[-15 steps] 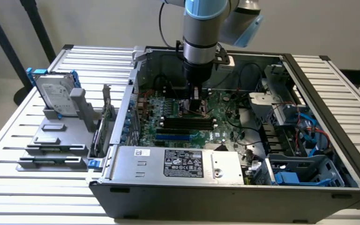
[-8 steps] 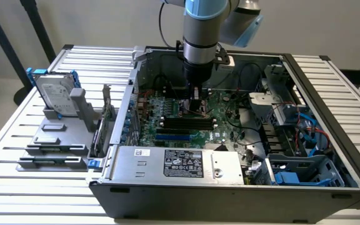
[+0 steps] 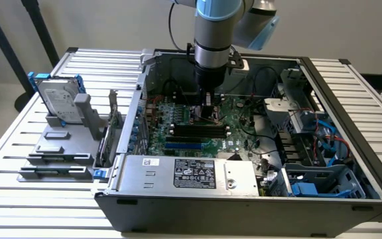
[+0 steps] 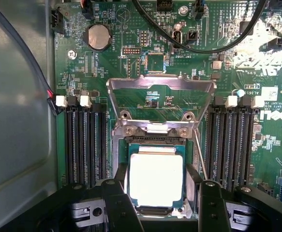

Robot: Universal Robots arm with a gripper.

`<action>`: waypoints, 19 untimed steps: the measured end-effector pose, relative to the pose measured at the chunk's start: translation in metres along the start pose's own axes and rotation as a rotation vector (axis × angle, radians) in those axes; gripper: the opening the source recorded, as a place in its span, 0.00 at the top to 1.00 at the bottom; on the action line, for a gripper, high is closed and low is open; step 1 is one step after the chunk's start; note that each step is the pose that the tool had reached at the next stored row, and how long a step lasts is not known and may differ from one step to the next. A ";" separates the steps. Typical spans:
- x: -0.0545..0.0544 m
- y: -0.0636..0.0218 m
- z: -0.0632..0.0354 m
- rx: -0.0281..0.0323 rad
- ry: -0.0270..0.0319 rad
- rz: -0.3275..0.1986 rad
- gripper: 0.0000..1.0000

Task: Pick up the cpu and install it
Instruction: 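Place the cpu into insertion slot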

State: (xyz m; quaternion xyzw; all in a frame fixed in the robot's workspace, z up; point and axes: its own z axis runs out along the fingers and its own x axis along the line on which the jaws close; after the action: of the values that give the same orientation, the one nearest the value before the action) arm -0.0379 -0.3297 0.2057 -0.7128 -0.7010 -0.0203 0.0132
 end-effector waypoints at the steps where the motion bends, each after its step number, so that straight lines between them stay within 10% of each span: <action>1: 0.000 0.0000 0.0000 0.0000 -0.0004 0.000 0.45; 19: 0.003 -0.0001 0.0025 -0.0034 -0.0177 0.000 0.45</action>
State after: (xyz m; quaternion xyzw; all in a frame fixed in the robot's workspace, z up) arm -0.0378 -0.3265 0.2033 -0.7128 -0.7011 -0.0152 0.0058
